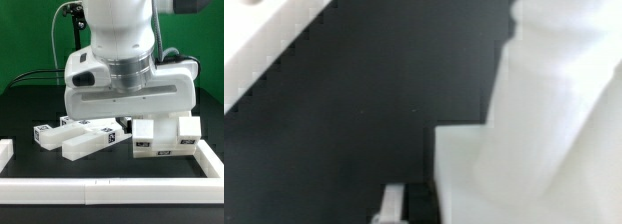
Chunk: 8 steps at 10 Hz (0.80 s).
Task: Assemble chair
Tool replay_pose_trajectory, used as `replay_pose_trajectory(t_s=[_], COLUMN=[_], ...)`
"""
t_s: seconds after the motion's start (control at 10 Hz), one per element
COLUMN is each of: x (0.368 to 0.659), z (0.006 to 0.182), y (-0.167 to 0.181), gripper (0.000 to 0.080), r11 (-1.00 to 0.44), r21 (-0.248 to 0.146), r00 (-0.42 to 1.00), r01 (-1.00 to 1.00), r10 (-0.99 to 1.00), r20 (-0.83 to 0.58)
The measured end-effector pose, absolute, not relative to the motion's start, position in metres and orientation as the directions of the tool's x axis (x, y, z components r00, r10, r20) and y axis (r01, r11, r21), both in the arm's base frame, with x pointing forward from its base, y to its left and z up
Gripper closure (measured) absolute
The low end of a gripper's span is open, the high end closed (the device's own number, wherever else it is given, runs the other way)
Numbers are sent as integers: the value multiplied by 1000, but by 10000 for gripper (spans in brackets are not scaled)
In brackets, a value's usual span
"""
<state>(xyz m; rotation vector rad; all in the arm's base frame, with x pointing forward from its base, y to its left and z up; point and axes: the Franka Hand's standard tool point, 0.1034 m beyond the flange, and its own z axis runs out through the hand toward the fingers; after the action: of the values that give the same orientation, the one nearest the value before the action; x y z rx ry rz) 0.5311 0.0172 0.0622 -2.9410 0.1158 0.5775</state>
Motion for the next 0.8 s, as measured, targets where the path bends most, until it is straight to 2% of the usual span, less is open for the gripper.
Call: replay_pose_trajectory(t_s=[0.2,0.3,0.4,0.5,0.6,0.8], x=[522,520,518,528,536,534], z=[62,62,71,74,69,67], y=[17,16,15,19,22,19], gripper=[768,768,768,768,768,768], r11=[-985,-986,-992,-995,-996,-996], r21=[-128,-118,-79,-70,-80,-73], r00=[852,816,721,652,643,629], r01=[-113,-114,-102,-69,-31,-42], r10=[-29,-25,-19,8,42,31], r20=[-522,-577,-693,-759,-765,-777])
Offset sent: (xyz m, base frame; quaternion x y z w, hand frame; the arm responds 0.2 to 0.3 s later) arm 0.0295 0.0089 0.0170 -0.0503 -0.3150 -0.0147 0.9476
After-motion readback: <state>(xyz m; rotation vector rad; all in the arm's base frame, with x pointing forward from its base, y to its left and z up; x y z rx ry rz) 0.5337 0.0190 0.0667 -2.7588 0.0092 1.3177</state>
